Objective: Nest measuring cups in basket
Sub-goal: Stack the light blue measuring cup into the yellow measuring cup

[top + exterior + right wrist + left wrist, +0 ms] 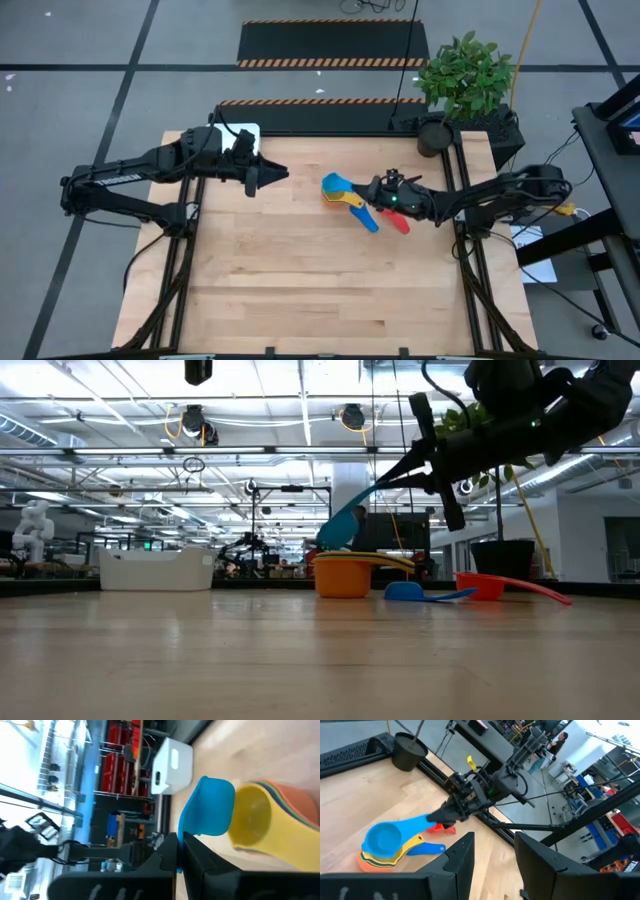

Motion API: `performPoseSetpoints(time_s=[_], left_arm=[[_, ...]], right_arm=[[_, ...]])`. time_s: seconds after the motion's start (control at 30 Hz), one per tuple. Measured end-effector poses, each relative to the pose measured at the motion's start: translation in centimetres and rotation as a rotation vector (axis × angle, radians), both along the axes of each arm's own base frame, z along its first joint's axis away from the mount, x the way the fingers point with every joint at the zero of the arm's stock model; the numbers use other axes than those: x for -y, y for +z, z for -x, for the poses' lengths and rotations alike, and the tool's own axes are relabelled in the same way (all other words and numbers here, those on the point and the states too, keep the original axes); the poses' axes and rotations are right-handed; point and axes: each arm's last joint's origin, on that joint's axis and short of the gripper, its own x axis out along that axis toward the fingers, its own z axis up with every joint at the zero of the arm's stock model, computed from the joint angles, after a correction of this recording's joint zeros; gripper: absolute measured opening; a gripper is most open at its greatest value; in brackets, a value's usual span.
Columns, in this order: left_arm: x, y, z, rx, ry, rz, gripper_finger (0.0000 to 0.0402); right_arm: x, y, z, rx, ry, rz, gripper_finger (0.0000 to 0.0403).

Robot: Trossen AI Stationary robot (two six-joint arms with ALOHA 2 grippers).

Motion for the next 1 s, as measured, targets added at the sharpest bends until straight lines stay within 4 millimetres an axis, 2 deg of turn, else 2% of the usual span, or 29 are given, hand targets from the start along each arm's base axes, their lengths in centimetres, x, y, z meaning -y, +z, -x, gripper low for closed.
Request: performPoseSetpoints(time_s=[0.3,0.53,0.77,1.0], left_arm=[[0.0,0.0,0.0,0.001,0.001,0.000,0.0140],[0.0,0.0,0.0,0.001,0.001,0.001,0.0140],[0.0,0.0,0.0,0.000,0.001,-0.001,0.0140],[0.0,0.0,0.0,0.000,0.000,0.000,0.0140]], right_arm=[[-0.3,-1.4,-0.8,0.005,0.006,-0.033,0.0002],[-0.3,-1.7,-0.9,-0.008,0.003,-0.033,0.0025],[-0.3,-2.1,-0.8,-0.047,0.000,-0.060,0.0068],[-0.4,-2.5,-0.7,-0.075,0.024,-0.085,0.0143]])
